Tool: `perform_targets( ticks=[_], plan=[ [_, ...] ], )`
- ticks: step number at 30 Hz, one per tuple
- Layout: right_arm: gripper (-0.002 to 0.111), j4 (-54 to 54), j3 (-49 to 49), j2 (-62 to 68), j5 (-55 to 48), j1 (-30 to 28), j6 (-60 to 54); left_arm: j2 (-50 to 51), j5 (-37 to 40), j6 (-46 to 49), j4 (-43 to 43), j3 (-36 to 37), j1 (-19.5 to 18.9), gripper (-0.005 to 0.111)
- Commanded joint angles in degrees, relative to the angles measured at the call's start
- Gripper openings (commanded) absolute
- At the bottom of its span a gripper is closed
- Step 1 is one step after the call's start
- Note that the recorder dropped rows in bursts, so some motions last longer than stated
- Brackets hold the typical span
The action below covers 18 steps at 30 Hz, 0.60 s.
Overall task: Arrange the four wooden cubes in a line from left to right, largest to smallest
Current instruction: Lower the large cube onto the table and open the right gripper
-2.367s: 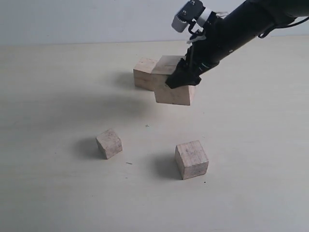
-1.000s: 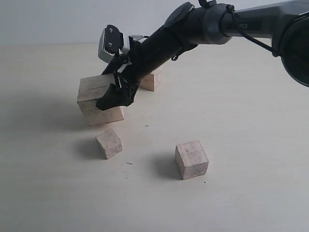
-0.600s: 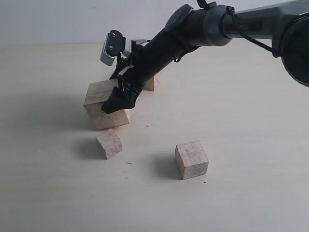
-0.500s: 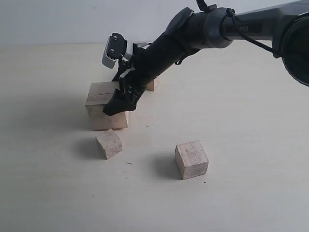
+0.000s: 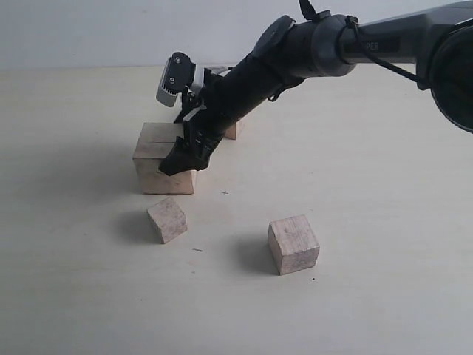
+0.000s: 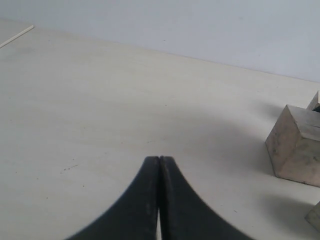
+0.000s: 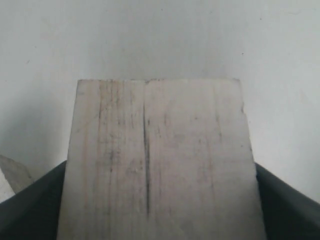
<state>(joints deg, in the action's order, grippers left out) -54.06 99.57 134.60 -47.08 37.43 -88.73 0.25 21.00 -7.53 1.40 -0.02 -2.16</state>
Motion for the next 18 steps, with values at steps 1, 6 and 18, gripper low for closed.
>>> perform_targets(
  ticks=[1, 6, 18],
  plan=[
    [0.01, 0.5, -0.5, 0.4, 2.6, -0.1, -3.2, -0.3, -0.2, -0.1, -0.1, 0.0, 0.4, 0.0],
    [0.014, 0.5, -0.5, 0.4, 2.1, -0.1, -8.4, -0.3, -0.2, -0.1, -0.1, 0.0, 0.4, 0.0],
    [0.014, -0.4, -0.5, 2.2, 1.7, -0.1, -9.1, -0.3, -0.2, -0.1, -0.1, 0.0, 0.4, 0.0]
  ],
)
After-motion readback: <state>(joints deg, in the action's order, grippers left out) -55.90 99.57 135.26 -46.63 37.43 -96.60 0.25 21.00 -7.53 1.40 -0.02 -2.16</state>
